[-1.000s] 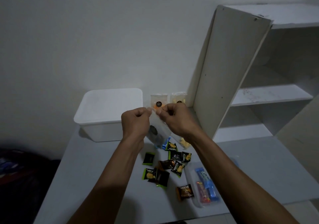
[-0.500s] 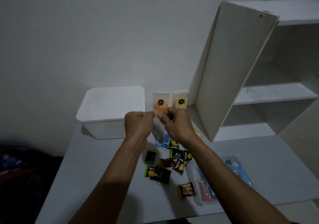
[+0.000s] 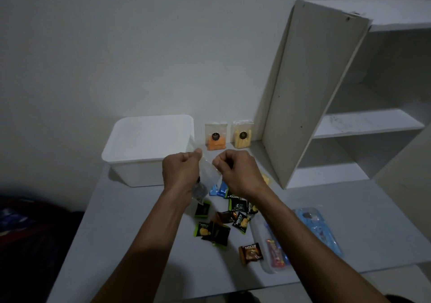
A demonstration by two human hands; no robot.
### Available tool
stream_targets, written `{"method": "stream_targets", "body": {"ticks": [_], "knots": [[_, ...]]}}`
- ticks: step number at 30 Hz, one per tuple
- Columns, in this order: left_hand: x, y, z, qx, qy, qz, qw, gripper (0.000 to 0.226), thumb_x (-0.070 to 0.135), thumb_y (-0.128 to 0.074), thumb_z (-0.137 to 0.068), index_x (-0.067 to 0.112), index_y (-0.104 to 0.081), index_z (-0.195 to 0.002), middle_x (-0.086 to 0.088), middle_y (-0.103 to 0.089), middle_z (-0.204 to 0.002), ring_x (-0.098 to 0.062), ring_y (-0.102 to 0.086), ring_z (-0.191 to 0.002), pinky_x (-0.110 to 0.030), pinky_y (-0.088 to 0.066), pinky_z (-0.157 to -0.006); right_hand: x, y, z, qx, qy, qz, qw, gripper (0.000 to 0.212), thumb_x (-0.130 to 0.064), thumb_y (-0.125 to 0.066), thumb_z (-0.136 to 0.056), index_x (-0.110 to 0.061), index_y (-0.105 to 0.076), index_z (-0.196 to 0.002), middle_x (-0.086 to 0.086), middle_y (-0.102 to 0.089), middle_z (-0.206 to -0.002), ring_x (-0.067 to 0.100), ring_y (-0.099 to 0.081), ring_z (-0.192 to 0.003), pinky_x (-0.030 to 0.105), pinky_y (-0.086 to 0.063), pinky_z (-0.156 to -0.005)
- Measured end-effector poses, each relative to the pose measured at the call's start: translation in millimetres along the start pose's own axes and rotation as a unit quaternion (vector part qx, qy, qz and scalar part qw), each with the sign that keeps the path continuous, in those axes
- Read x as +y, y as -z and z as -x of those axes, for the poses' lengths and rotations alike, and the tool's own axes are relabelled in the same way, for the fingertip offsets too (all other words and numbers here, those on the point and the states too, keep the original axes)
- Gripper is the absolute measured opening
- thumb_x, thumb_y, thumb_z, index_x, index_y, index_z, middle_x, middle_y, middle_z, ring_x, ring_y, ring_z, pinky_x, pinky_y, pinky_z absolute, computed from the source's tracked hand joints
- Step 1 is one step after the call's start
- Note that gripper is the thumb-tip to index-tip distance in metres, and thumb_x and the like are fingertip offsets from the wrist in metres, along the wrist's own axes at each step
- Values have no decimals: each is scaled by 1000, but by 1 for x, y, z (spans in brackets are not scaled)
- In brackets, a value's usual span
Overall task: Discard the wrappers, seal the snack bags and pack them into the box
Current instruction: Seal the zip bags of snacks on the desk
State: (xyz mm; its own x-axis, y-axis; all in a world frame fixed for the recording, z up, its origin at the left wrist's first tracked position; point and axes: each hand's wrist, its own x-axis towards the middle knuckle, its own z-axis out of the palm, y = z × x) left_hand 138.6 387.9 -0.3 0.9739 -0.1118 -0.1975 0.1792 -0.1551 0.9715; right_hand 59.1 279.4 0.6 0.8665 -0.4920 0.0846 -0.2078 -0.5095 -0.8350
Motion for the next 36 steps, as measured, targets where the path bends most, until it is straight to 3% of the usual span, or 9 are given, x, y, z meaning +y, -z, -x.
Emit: {"method": "stream_targets", "body": {"ticks": [3, 5, 10, 12, 16, 20, 24, 28, 36], "knots": [[-6, 11, -8, 18, -54, -5, 998, 27, 37, -64, -91, 18, -65, -110, 2, -64, -106, -13, -58, -91, -20, -42, -65, -8, 21, -1, -64, 18, 35, 997, 17, -18, -58, -97, -9, -69, -89, -5, -68, -79, 7, -63, -74, 27, -53, -71], [-8, 19, -16, -39, -92, -17, 995, 28, 34, -62, -93, 27, -61, -120, 5, -60, -114, -14, -56, -99, -19, -42, -68, -14, 38, -3, -100, 27, 42, 994, 20, -19, -58, -97, -4, -68, -91, 2, -70, -84, 14, -65, -78, 33, -55, -76], [-5, 23, -20, -132, -144, 28, 980, 7, 21, -69, -90, 25, -73, -85, 12, -71, -88, -8, -60, -88, -26, -50, -85, -17, 72, -8, -143, 31, 51, 988, 17, -21, -59, -96, -8, -68, -90, 5, -70, -84, 29, -67, -85, 40, -56, -69], [-7, 20, -19, -132, -151, 43, 979, 7, 20, -70, -88, 22, -72, -82, 11, -70, -84, -5, -60, -84, -24, -49, -84, -8, 77, -8, -129, 21, 8, 991, 16, -26, -60, -95, -13, -68, -90, 8, -71, -87, 36, -66, -88, 49, -57, -69], [-19, 12, -13, -116, -117, 78, 983, 5, 23, -71, -87, 22, -71, -82, 11, -67, -84, 0, -57, -78, -19, -43, -72, 29, 69, 7, -92, -6, -55, 994, 20, -36, -68, -86, -23, -68, -101, 0, -70, -97, 18, -66, -90, 33, -57, -74], [-32, -3, -12, -107, -84, 87, 987, 5, 19, -72, -86, 22, -71, -82, 7, -67, -84, -5, -57, -80, -18, -44, -73, 63, 42, 13, 16, -28, -121, 992, 13, -27, -68, -88, -16, -71, -93, 1, -70, -83, 10, -64, -72, 25, -56, -61], [-38, -25, -22, -89, -64, 86, 990, 2, 17, -71, -87, 19, -72, -88, 12, -69, -80, 11, -59, -67, -18, -47, -71, 79, 33, -4, 90, -39, -181, 979, 14, -19, -70, -89, -7, -73, -93, 2, -70, -78, 7, -63, -67, 23, -55, -59], [-40, -55, -49, -68, -53, 95, 992, 4, 19, -72, -87, 17, -73, -91, 12, -67, -78, 5, -59, -68, -23, -50, -73, 98, 35, -42, 114, -49, -184, 975, 12, -18, -72, -87, -7, -74, -90, 8, -71, -76, 10, -64, -66, 22, -55, -59], [-26, -130, -137, -18, -62, 92, 994, 8, 14, -67, -90, 19, -71, -93, 13, -68, -80, 11, -61, -66, -10, -51, -65, 133, 41, -162, 126, -45, -165, 977, 10, -18, -69, -91, -10, -74, -93, 5, -73, -82, 17, -69, -74, 32, -60, -65]]}}
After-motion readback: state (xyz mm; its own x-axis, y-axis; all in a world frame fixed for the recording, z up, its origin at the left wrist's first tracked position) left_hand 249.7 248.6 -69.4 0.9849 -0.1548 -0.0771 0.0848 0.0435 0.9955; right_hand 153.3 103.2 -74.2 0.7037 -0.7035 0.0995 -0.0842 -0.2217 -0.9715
